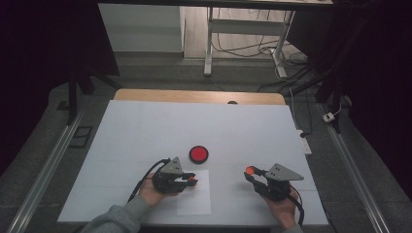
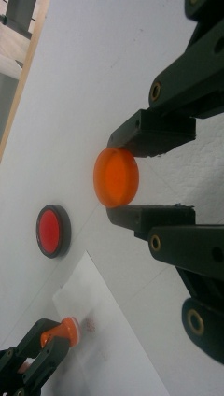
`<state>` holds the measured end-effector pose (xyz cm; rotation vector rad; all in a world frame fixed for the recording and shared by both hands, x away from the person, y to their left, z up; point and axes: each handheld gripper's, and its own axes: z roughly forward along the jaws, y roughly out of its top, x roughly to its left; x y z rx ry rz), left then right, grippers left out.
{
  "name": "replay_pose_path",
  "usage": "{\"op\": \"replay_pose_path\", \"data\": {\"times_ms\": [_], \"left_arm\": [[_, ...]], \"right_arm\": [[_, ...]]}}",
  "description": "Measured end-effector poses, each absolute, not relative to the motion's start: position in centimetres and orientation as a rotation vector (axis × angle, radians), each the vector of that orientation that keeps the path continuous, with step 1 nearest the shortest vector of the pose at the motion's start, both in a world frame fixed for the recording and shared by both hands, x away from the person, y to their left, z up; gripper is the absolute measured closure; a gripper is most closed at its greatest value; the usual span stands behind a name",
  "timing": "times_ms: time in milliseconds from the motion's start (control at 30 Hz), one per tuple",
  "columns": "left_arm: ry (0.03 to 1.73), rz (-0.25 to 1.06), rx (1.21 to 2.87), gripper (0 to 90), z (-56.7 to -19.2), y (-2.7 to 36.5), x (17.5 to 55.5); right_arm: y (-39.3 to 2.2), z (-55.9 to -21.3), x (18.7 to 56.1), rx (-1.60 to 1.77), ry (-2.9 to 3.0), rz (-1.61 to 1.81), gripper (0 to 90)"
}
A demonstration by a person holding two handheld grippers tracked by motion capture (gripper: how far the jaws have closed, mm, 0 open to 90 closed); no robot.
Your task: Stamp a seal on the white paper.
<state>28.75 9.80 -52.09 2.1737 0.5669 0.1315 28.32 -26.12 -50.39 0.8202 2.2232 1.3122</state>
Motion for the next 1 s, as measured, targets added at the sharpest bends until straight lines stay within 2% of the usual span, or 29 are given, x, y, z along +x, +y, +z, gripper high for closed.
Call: {"op": "replay_pose_path", "data": {"times_ms": [500,1000], "left_arm": [[0.561,0.165,2.136,72.1,-50.8,10.2,28.6],[0.605,0.178,2.041,72.0,-48.5,12.2,29.2]], "right_arm": [[-26.2,-50.4,28.3,0.819,2.223,1.309,64.1],[-26.1,-50.4,28.3,0.819,2.224,1.311,64.1]]}}
